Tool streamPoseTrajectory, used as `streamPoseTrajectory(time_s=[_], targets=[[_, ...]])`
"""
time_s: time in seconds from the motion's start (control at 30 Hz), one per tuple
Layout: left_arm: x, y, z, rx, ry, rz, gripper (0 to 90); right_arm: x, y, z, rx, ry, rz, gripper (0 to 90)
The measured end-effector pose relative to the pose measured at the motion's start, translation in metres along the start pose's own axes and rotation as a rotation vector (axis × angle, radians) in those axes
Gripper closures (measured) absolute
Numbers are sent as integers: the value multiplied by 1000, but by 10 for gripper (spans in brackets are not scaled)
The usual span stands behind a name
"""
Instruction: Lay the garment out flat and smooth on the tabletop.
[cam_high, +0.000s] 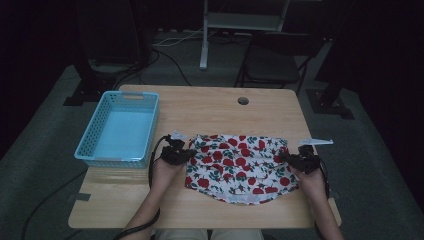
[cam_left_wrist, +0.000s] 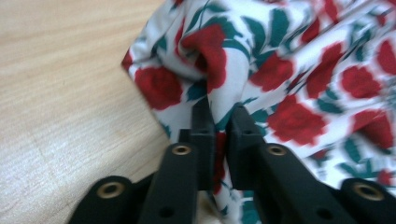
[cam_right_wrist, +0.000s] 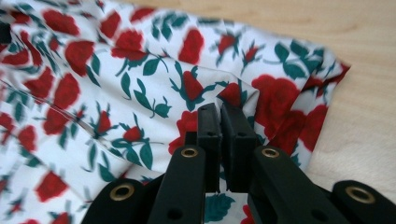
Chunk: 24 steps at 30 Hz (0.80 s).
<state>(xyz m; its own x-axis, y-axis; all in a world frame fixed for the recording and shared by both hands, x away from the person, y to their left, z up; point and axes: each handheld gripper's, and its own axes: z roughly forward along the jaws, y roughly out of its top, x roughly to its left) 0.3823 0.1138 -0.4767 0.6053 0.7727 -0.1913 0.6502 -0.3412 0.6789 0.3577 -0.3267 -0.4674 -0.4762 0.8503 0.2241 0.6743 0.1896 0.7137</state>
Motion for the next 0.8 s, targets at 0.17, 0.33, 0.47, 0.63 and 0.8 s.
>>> streamPoseTrajectory(time_s=[0.17,0.33,0.47,0.63,0.8], targets=[[-4,-2,-3,7,7,38,836,0,-9,5,24,-5,-13,865],[-9,-9,-14,-34,2,56,686,4,-16,-2,12,-14,-29,687],[-20,-17,-38,-113,-25,118,500,6,-21,-30,-61,-69,-54,525],[-54,-13,-59,-133,-70,349,427,23,-24,-61,-149,-61,-198,449],[-75,-4,-42,-43,-82,443,426,50,-25,-50,-92,-47,-399,419]])
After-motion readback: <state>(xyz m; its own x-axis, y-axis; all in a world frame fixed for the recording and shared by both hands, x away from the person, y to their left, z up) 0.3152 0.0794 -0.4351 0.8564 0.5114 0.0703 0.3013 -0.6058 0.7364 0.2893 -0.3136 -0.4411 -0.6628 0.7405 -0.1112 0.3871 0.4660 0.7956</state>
